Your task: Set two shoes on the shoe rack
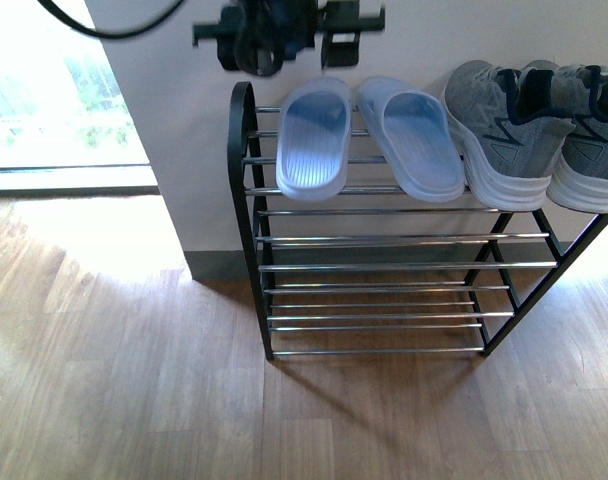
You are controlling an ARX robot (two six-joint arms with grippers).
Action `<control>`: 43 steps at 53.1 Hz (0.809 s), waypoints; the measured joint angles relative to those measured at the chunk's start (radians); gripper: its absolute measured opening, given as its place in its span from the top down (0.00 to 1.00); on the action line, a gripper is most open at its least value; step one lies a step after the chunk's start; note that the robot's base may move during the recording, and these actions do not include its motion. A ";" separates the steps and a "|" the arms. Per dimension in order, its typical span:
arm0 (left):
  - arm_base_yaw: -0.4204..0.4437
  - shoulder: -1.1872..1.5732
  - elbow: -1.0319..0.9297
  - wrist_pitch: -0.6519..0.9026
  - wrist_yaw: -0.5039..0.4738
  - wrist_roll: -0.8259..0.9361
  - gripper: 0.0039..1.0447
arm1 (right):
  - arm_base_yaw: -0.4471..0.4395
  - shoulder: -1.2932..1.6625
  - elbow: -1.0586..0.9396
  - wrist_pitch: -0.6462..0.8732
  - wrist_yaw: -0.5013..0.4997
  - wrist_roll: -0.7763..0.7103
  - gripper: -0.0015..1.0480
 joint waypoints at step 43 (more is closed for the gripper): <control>0.232 -1.244 -1.440 0.830 0.006 0.299 0.86 | 0.000 0.000 0.000 0.000 -0.002 0.000 0.09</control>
